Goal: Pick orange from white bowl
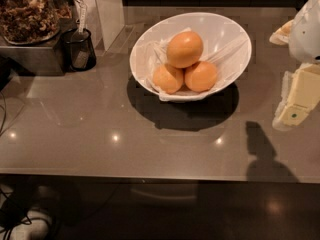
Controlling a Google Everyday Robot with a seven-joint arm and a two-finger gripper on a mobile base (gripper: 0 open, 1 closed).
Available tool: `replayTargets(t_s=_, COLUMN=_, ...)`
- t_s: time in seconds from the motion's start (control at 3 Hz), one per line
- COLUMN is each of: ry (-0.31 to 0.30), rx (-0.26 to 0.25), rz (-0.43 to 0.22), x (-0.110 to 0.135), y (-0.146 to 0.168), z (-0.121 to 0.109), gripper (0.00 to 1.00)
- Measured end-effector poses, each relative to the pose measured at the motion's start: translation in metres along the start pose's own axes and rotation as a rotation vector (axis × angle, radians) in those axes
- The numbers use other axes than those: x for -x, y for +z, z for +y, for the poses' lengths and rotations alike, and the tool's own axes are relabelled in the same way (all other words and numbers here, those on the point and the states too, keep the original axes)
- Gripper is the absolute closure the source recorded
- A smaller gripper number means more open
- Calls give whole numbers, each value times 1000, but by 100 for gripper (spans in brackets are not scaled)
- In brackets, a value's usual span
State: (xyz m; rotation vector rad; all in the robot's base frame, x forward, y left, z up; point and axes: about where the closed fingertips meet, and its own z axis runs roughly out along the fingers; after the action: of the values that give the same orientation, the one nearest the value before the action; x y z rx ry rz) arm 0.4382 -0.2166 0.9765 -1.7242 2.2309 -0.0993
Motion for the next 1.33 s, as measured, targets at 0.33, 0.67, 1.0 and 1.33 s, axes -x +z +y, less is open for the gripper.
replayTargets(t_s=0.33, ry=-2, rx=-4, rz=-3, x=1, y=-1, z=-1, gripper=0)
replayTargets(t_s=0.67, ry=-37, rx=-37, rz=-54, x=15, y=-13, z=-14, gripper=0)
replayTargets(t_s=1.0, ry=-108, rx=-64, rz=-120, x=48, y=-25, z=-44, gripper=0)
replayTargets(t_s=1.33, ry=-108, rx=-64, rz=-121, x=48, y=-25, z=-44, gripper=0)
